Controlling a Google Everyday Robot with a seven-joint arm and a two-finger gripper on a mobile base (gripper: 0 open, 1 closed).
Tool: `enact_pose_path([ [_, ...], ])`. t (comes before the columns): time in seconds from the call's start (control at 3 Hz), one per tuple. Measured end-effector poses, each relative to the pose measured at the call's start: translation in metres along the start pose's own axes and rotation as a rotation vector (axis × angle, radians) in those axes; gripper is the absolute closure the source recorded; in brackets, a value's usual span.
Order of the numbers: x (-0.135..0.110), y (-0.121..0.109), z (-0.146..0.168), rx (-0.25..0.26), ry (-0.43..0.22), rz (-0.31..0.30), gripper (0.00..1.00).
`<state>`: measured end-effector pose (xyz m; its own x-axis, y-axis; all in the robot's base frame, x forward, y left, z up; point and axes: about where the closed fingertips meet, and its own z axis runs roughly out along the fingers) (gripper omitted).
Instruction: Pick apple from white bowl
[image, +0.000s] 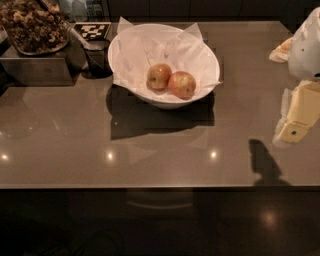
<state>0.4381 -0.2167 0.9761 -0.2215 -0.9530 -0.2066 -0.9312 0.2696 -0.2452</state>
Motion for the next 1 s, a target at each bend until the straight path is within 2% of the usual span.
enact_pose_path([
  [0.33, 0.0, 0.0, 0.0, 0.0, 0.0, 0.0, 0.0],
  [0.67, -0.004, -0.005, -0.004, 0.022, -0.026, 0.005, 0.0],
  [1.0, -0.01, -0.031, -0.011, 0.067, -0.127, 0.059, 0.0],
])
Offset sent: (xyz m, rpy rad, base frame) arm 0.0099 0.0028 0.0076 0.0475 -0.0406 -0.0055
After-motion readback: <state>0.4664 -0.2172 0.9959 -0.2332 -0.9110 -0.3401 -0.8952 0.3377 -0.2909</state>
